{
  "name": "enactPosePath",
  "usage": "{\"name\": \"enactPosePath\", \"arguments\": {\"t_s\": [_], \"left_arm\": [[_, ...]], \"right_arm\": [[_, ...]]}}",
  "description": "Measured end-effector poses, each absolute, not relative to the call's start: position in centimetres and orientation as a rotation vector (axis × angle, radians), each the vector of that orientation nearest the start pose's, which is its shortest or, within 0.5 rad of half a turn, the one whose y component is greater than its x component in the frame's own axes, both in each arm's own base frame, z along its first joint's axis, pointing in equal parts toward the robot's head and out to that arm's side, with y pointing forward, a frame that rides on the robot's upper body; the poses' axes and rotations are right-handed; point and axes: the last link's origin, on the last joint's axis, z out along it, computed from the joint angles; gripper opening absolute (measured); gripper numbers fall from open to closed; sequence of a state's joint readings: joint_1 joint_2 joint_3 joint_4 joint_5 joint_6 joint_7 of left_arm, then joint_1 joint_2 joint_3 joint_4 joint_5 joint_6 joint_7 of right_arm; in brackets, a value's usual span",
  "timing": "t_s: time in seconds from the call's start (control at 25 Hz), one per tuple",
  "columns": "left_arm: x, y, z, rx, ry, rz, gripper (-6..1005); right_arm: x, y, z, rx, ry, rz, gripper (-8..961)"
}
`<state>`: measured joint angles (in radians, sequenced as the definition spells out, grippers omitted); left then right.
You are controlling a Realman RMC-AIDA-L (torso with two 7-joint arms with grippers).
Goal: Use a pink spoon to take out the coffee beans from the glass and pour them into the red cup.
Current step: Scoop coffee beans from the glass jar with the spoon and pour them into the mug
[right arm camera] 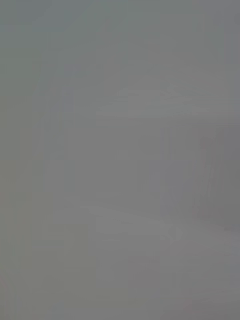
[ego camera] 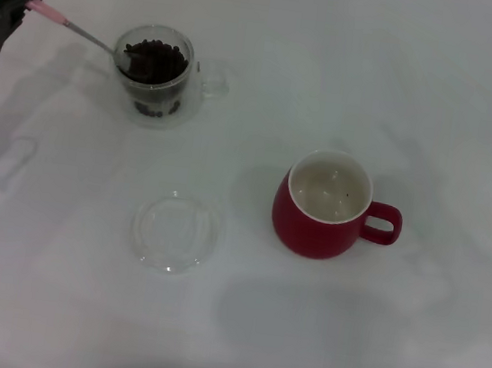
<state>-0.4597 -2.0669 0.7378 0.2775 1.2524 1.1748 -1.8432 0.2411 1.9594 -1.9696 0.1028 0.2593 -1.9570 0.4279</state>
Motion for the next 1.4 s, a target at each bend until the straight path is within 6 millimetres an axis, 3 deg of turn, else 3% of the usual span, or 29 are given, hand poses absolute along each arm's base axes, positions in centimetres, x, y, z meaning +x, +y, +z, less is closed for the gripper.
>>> {"name": "enactPosePath", "arguments": {"t_s": [0.24, 0.92, 1.4], "left_arm": [[-30.2, 34.7, -0.3, 2.12, 2.138, 1.803, 136], [-24.2, 35.5, -4.6, 2.135, 1.92, 1.57, 137], [-20.4, 35.7, -7.4, 2.326, 1.706, 1.298, 137]], "right_arm": [[34.8, 20.9, 7.1, -1.692, 0.206, 1.058, 745], [34.7, 21.0, 7.0, -1.668, 0.201, 1.063, 744], [34.5, 20.9, 6.7, -1.666, 0.209, 1.071, 744]]}}
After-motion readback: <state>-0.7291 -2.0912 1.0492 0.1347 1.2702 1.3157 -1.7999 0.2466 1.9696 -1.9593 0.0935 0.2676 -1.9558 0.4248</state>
